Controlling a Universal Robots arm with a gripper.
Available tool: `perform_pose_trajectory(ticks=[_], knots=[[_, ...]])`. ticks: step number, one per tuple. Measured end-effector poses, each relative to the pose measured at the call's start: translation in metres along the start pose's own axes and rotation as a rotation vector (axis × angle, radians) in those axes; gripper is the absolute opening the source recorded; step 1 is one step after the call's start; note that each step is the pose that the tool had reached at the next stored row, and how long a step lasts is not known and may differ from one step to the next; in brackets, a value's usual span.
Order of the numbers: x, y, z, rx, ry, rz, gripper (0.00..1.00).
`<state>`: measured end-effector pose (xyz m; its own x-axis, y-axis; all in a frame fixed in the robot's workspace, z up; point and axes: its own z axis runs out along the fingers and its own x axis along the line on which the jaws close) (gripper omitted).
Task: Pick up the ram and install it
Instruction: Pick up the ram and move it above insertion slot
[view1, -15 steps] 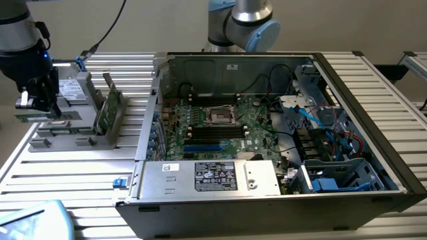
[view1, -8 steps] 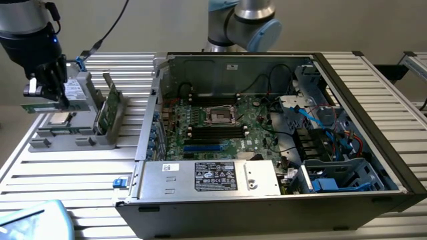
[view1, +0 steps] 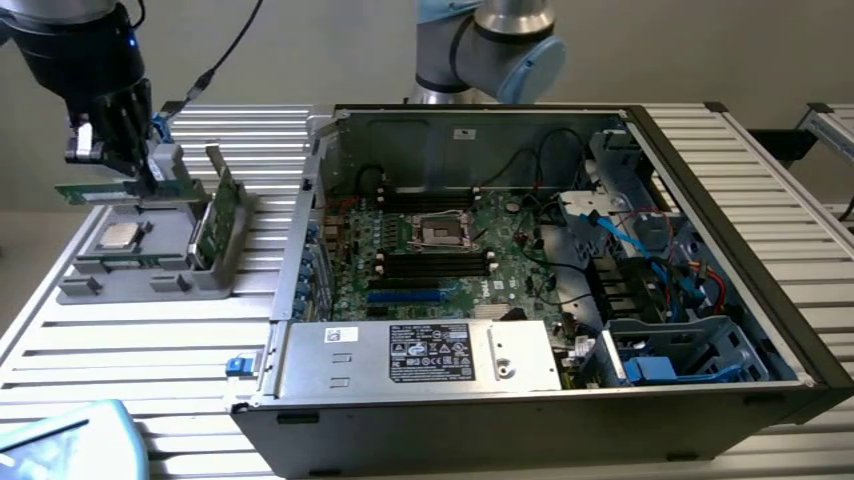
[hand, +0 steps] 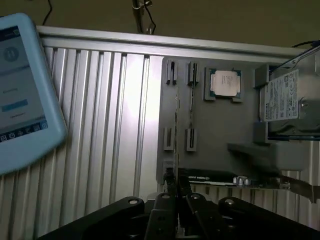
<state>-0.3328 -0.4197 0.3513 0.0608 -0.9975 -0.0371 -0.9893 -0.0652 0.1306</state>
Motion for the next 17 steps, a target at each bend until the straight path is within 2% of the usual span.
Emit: perform_pose_trajectory(ticks=[5,8,11,17], knots=[[0.003,-0.014,-0.0203,-0.0018,-0.0069,-0.001,0.13],[0.005,-0.0209,-0.03,-0.0034,-0.0139,-0.002,0.13],[0.008,-0.0263,-0.0366,-0.0054,-0.0233,-0.003,0.13],[0.012,-0.0357,-0.0456,-0.0129,-0.0467,-0.006,0.13]])
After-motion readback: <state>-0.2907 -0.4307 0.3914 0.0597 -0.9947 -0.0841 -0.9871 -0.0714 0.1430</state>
